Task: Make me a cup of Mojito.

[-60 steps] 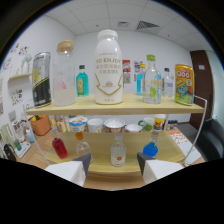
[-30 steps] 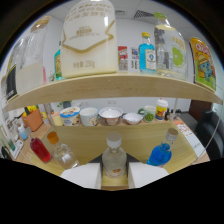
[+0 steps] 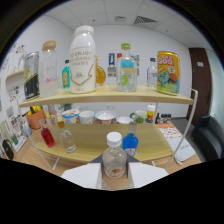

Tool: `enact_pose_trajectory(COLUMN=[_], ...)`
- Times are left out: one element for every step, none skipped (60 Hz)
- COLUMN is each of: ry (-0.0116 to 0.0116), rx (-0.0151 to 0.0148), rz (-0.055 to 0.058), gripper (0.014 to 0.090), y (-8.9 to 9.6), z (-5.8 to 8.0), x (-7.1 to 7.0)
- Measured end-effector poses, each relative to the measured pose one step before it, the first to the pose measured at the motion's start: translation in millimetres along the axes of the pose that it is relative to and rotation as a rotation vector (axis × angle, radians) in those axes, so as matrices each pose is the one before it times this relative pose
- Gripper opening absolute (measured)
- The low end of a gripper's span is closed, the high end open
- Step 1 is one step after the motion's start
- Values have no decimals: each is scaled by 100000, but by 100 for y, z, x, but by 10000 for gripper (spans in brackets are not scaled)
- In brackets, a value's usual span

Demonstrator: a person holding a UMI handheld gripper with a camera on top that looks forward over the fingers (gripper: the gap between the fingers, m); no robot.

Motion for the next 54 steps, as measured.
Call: enact_pose_trajectory(ry=[705,830,654,460,313,373,686,892,843,806,690,691,681,705,724,710,800,921,1082,1285,1325,1289,1397,1605,1821,1831,1467,1446,1324,1548,1721,1629,1293,1091,1029,1111,1244,1137,1076,867,539,618,880,1038,1064,1037,1039,1292,855,633,727,120,116,339], rx=[-697,-635,-616,-973,-933,-872,-708,-618,-608,-637,-619,-563,-331,-207,-233,-299,-322,-295,224,271,508,417,415,496,594,696,729,998,606,798,732,775,936,1142,1109,1080,1111,863,632,277,556,877,1049,975,709,588,769,1167,992,959,774,524,269,364], rz=[-333,-198,-87,-140,-68,60,119,18,-289,-512,-706,-654,-725,-956,-1255,-1562,-1918,-2217,-2438,-2722,-3006,-3369,-3647,-3815,-3877,-3935,-4052,-4234,-4509,-4940,-5107,-5176,-5082,-4887,-4796,-4695,-4573,-4255,-4233,-4085,-3921,-3576,-3338,-3674,-4308,-4839,-4642,-3959,-3370,-3228,-3472,-3556,-3822,-3772], gripper=[346,345,345,344,345,344,345,344,344,344,344,345,343,345,345,344,343,342,343,344,344,345,343,343,344,344,345,345,345,345,343,345,344,345,345,345,344,342,343,342,343,341,343,344,343,341,341,344,343,344,344,344,343,342], y=[483,502,576,558,539,537,513,504,510,526,444,430,365,320,329,312,269,183,138,128,53,19,-26,-57,-98,-141,-235,-222,-181,-196,-200,-216,-242,-297,-291,-277,-291,-269,-237,-134,-218,-281,-335,-305,-234,-216,-227,-308,-308,-281,-149,-187,-138,-164], z=[-196,-173,-162,-81,-43,-44,-31,-11,33,4,35,62,80,71,61,91,84,85,94,104,90,82,76,69,76,72,31,44,-25,71,95,91,86,64,71,44,-7,29,23,-47,-4,-16,6,-6,2,-1,-8,79,-67,-32,16,6,7,15], x=[400,432,407,366,318,332,391,429,409,354,298,284,269,252,224,182,201,190,190,173,200,166,201,198,253,241,227,126,204,175,215,195,134,110,98,165,146,162,145,127,39,91,142,143,165,142,148,153,130,71,24,-58,-22,14])
